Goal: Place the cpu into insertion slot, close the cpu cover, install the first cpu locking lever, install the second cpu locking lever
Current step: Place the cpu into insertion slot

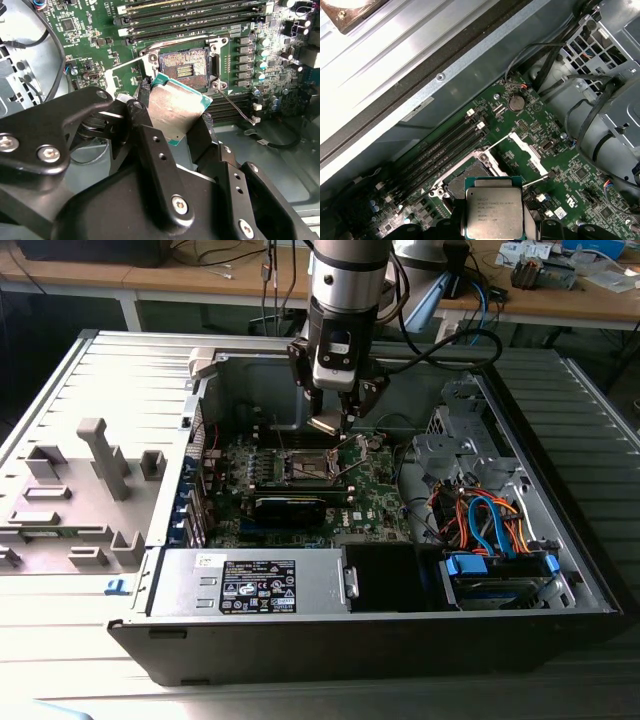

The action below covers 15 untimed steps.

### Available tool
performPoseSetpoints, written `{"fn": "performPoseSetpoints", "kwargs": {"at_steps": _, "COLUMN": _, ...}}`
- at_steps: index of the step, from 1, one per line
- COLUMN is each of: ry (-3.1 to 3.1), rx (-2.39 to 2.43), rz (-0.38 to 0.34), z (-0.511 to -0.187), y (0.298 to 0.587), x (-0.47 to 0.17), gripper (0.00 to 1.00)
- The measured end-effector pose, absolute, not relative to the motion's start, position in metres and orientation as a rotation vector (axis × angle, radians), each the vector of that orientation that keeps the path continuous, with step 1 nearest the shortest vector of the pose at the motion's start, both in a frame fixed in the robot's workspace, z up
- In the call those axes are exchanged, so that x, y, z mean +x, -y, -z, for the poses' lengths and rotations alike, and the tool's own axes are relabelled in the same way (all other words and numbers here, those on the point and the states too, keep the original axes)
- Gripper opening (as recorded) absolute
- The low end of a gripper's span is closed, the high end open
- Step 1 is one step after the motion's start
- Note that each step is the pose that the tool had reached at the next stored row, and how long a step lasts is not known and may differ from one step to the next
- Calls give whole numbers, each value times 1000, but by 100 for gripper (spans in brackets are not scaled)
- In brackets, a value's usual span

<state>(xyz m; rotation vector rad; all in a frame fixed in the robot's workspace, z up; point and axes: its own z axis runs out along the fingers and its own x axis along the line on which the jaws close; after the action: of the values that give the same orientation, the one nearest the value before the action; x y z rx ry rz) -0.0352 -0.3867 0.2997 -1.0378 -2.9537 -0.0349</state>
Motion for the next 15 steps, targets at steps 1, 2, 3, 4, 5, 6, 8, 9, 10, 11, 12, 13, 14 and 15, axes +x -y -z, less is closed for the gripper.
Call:
{"fn": "performPoseSetpoints", "kwargs": {"at_steps": 1, "ry": 2953, "rx": -1039, "rz": 35, "z": -300, "y": 387, "x": -35, "gripper": 55}}
{"fn": "performPoseSetpoints", "kwargs": {"at_steps": 2, "ry": 2953, "rx": -1040, "rz": 35, "z": -300, "y": 387, "x": -35, "gripper": 55}}
{"fn": "performPoseSetpoints", "kwargs": {"at_steps": 3, "ry": 2952, "rx": -1042, "rz": 35, "z": -300, "y": 387, "x": -35, "gripper": 55}}
{"fn": "performPoseSetpoints", "kwargs": {"at_steps": 4, "ry": 2952, "rx": -1043, "rz": 35, "z": -300, "y": 387, "x": -35, "gripper": 55}}
{"fn": "performPoseSetpoints", "kwargs": {"at_steps": 5, "ry": 2951, "rx": -1044, "rz": 35, "z": -300, "y": 387, "x": -35, "gripper": 55}}
{"fn": "performPoseSetpoints", "kwargs": {"at_steps": 6, "ry": 2951, "rx": -1046, "rz": 35, "z": -300, "y": 387, "x": -35, "gripper": 55}}
{"fn": "performPoseSetpoints", "kwargs": {"at_steps": 8, "ry": 2950, "rx": -1049, "rz": 35, "z": -300, "y": 387, "x": -35, "gripper": 55}}
{"fn": "performPoseSetpoints", "kwargs": {"at_steps": 9, "ry": 2949, "rx": -1050, "rz": 35, "z": -300, "y": 387, "x": -35, "gripper": 55}}
{"fn": "performPoseSetpoints", "kwargs": {"at_steps": 10, "ry": 2949, "rx": -1051, "rz": 35, "z": -300, "y": 387, "x": -35, "gripper": 55}}
{"fn": "performPoseSetpoints", "kwargs": {"at_steps": 11, "ry": 2948, "rx": -1054, "rz": 35, "z": -300, "y": 387, "x": -35, "gripper": 55}}
{"fn": "performPoseSetpoints", "kwargs": {"at_steps": 12, "ry": 2948, "rx": -1055, "rz": 35, "z": -300, "y": 387, "x": -35, "gripper": 55}}
{"fn": "performPoseSetpoints", "kwargs": {"at_steps": 13, "ry": 2947, "rx": -1056, "rz": 35, "z": -300, "y": 387, "x": -35, "gripper": 55}}
{"fn": "performPoseSetpoints", "kwargs": {"at_steps": 14, "ry": 2947, "rx": -1058, "rz": 35, "z": -300, "y": 387, "x": -35, "gripper": 55}}
{"fn": "performPoseSetpoints", "kwargs": {"at_steps": 15, "ry": 2946, "rx": -1059, "rz": 35, "z": -300, "y": 387, "x": -35, "gripper": 55}}
